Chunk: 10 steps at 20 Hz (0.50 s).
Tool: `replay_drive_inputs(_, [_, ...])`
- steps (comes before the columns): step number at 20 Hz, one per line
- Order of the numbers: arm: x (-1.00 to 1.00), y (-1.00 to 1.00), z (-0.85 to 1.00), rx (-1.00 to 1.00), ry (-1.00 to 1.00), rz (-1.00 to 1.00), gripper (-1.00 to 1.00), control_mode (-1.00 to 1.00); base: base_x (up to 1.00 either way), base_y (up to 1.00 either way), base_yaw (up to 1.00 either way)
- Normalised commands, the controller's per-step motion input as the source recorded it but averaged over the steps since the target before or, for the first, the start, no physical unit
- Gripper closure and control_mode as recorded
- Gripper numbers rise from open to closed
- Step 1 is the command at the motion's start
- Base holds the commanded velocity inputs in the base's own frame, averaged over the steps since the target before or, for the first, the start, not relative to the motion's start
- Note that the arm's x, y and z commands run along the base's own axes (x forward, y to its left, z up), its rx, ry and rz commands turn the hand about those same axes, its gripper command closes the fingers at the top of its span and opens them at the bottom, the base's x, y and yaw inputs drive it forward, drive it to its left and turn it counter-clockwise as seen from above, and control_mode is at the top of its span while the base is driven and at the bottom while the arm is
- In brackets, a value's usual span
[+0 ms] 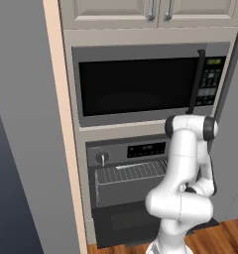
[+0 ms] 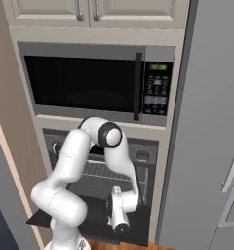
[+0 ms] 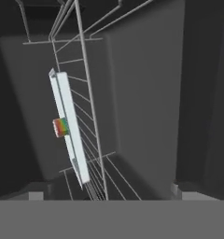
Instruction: Take the baked cake out of the oven and place it on the plate for cooling. Then close the oven door.
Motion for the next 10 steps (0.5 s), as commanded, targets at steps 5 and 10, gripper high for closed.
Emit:
replay_drive_inputs(5, [0.10, 0.00, -0.03, 0.00, -0.05, 0.02, -1.00, -1.00, 0.00, 0.00, 0.00])
replay_drive_inputs(10, [0.13, 0.00, -0.02, 0.02, -0.13, 0.07, -1.00, -1.00, 0.00, 0.00, 0.00])
